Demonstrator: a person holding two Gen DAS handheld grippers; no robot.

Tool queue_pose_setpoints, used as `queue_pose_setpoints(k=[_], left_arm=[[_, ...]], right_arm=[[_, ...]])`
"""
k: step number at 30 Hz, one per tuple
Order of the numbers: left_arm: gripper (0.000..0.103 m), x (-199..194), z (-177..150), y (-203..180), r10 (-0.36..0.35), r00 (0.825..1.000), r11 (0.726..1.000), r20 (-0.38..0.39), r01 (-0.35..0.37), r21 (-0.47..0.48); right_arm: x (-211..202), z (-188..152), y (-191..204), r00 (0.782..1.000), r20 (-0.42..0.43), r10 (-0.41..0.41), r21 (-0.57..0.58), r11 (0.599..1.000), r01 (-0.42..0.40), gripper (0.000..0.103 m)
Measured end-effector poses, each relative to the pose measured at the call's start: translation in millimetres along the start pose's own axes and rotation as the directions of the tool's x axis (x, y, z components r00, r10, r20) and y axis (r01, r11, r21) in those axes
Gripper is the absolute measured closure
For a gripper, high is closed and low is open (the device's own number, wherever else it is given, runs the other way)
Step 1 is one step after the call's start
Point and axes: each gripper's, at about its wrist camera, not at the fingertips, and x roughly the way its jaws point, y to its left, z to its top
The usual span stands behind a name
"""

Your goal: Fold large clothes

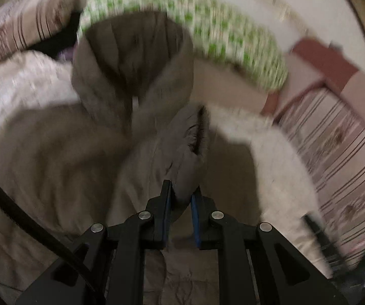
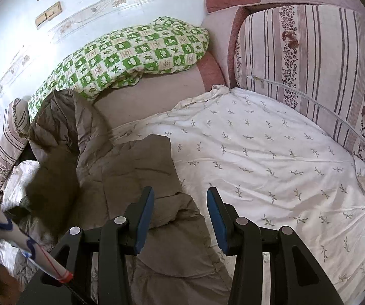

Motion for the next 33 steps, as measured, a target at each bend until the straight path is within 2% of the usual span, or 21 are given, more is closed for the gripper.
queue_pose_setpoints(k=[3, 5, 7, 8, 10, 11, 12, 13, 15, 16, 19, 21, 24, 26, 28, 31, 33], left_arm=[[0.079, 25.8, -22.0, -3.8, 0.033, 0.997, 0.998, -0.071, -0.030, 0.049], [0.073, 33.5, -31.0, -6.7, 0.022, 0.992, 0.997, -0.128, -0.013, 0.074], [0.057, 28.8, -31.4, -9.6, -0.005, 0.988, 0.994, -0.153, 0.022, 0.112], [0.053, 18.6, -32.0, -10.4, -0.013, 0.988, 0.991, -0.152, 0.033, 0.132], [0.050, -9.1, -30.7, -8.0, -0.025, 0.995, 0.984, -0.092, 0.041, 0.171], [0.048, -28.7, -29.4, -2.5, -0.025, 0.999, 0.981, -0.046, 0.033, 0.191], [0.043, -41.8, -28.9, 4.6, -0.026, 1.000, 0.980, -0.015, 0.029, 0.197], [0.039, -59.3, -24.2, 18.1, -0.014, 0.999, 0.982, 0.032, 0.008, 0.190], [0.033, -79.6, -16.0, 49.9, 0.046, 0.993, 0.987, 0.112, -0.062, 0.151], [0.032, -86.2, -11.9, 70.4, 0.095, 0.986, 0.987, 0.136, -0.111, 0.117], [0.032, -95.4, -4.0, 135.3, 0.195, 0.968, 0.981, 0.159, -0.196, -0.010], [0.032, -96.9, -0.3, 172.2, 0.257, 0.954, 0.965, 0.153, -0.246, -0.090], [0.032, -89.0, 3.0, 205.3, 0.245, 0.956, 0.962, 0.160, -0.219, -0.164], [0.032, -79.0, 3.0, 212.9, 0.232, 0.961, 0.963, 0.152, -0.206, -0.172], [0.032, -57.1, 4.4, 215.4, 0.240, 0.964, 0.964, 0.117, -0.222, -0.145], [0.032, -33.9, 2.9, 222.5, 0.275, 0.959, 0.954, 0.061, -0.265, -0.140], [0.031, -22.1, 0.1, 227.4, 0.343, 0.939, 0.930, 0.007, -0.339, -0.140]], right_arm=[[-0.1, 1.2, -1.2, 1.000, 0.000, 0.011, 0.007, 1.000, -0.011, 0.056], [0.8, 2.7, -0.5, 1.000, -0.004, 0.026, 0.015, 1.000, -0.026, 0.056], [2.1, 3.4, 0.3, 0.998, -0.014, 0.056, 0.031, 0.998, -0.056, 0.056], [3.8, 3.7, 1.0, 0.997, -0.018, 0.076, 0.043, 0.996, -0.075, 0.056], [8.0, 3.1, 4.3, 0.992, -0.038, 0.121, 0.066, 0.991, -0.119, 0.056], [11.7, 1.8, 7.1, 0.984, -0.056, 0.171, 0.079, 0.983, -0.166, 0.056], [14.1, 0.9, 9.3, 0.977, -0.070, 0.203, 0.086, 0.977, -0.197, 0.056], [20.3, -2.0, 13.9, 0.959, -0.103, 0.265, 0.112, 0.961, -0.254, 0.056], [29.8, -8.2, 20.6, 0.924, -0.146, 0.353, 0.159, 0.930, -0.331, 0.056], [38.1, -13.0, 26.9, 0.898, -0.179, 0.401, 0.188, 0.910, -0.369, 0.056], [54.5, -22.0, 42.4, 0.868, -0.219, 0.445, 0.222, 0.889, -0.400, 0.056], [65.2, -26.9, 51.1, 0.867, -0.233, 0.440, 0.230, 0.891, -0.391, 0.056], [82.3, -33.8, 64.8, 0.875, -0.257, 0.410, 0.215, 0.907, -0.362, 0.056], [92.7, -35.8, 70.8, 0.878, -0.268, 0.397, 0.205, 0.914, -0.350, 0.058], [103.8, -38.2, 78.4, 0.880, -0.273, 0.388, 0.193, 0.919, -0.345, 0.078], [109.3, -37.6, 79.1, 0.908, -0.278, 0.313, 0.163, 0.947, -0.277, 0.080], [112.2, -38.6, 82.4, 0.923, -0.296, 0.247, 0.121, 0.968, -0.220, 0.080]])
